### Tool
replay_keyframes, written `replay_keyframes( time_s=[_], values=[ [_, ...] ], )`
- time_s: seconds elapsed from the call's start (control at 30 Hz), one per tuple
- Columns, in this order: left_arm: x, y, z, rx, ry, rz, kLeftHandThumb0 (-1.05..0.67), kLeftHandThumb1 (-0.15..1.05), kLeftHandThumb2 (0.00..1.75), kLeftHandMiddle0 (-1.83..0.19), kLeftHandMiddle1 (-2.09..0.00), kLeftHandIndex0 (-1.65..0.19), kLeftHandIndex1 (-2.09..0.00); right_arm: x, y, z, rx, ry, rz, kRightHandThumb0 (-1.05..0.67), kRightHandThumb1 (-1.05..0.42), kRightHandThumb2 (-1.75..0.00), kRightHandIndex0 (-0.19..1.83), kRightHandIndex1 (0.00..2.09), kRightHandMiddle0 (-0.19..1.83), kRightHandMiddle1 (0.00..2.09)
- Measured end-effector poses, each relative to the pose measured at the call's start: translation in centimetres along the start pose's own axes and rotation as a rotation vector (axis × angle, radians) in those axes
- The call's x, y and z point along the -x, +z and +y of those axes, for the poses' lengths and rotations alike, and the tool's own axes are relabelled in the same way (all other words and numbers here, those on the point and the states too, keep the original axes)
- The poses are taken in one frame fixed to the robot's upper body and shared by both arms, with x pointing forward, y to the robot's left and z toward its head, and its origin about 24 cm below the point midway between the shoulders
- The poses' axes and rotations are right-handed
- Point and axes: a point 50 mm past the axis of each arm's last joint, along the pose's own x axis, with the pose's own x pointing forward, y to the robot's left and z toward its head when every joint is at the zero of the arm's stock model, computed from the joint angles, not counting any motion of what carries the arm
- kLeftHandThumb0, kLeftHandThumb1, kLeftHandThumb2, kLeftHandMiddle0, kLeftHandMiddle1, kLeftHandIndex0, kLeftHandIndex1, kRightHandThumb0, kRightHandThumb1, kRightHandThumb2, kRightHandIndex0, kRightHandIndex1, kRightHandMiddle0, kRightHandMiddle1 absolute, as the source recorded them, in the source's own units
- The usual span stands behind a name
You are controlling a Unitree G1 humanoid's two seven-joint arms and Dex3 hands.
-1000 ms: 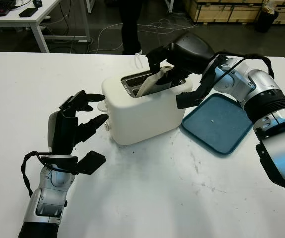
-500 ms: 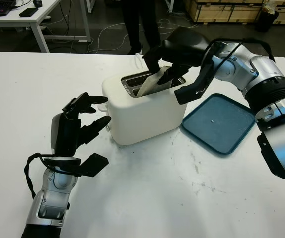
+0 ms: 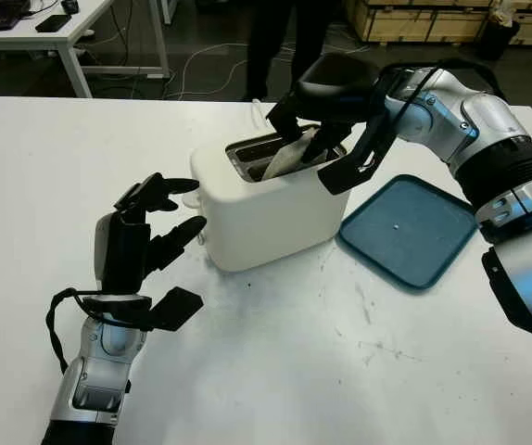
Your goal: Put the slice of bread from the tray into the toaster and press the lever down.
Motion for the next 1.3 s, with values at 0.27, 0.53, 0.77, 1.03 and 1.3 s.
replay_keyframes(
  time_s=[0.27, 0.53, 0.77, 1.03, 1.3],
  values=[
    [0.0, 0.0, -0.1, 0.004, 0.0, 0.001, -0.35, 0.9, 0.0, -0.47, -1.3, -0.46, -0.83, -0.1, 0.1, 0.5, 0.002, 0.023, 0.004, -0.43, -0.92, -0.06, 1.1, 1.75, 0.83, 1.75],
    [0.1, 0.1, -0.3, 0.008, 0.0, -0.002, -0.35, 0.9, 0.0, -0.47, -1.3, -0.46, -0.84, -0.5, 0.9, 0.5, 0.009, 0.0, -0.013, -0.38, -0.9, -0.07, 1.09, 1.75, 0.81, 1.75],
    [0.1, 0.2, -0.4, 0.013, 0.001, -0.001, -0.34, 0.9, 0.0, -0.46, -1.31, -0.46, -0.84, -1.3, 2.1, 1.0, 0.01, 0.012, -0.029, -0.5, -0.92, -0.1, 1.05, 1.75, 0.77, 1.73],
    [0.3, 0.2, -0.5, 0.016, 0.003, 0.005, -0.34, 0.9, 0.0, -0.47, -1.31, -0.48, -0.85, -1.2, 2.2, 1.0, 0.026, 0.109, -0.003, -0.65, -0.91, 0.0, 0.3, 1.09, 0.58, 0.49],
    [0.3, 0.2, -0.5, 0.016, 0.005, 0.005, -0.35, 0.91, 0.01, -0.48, -1.33, -0.5, -0.9, -1.0, 2.0, 0.5, 0.053, 0.178, 0.011, -0.6, -0.88, 0.0, 0.15, 0.72, 0.59, 0.04]
  ],
)
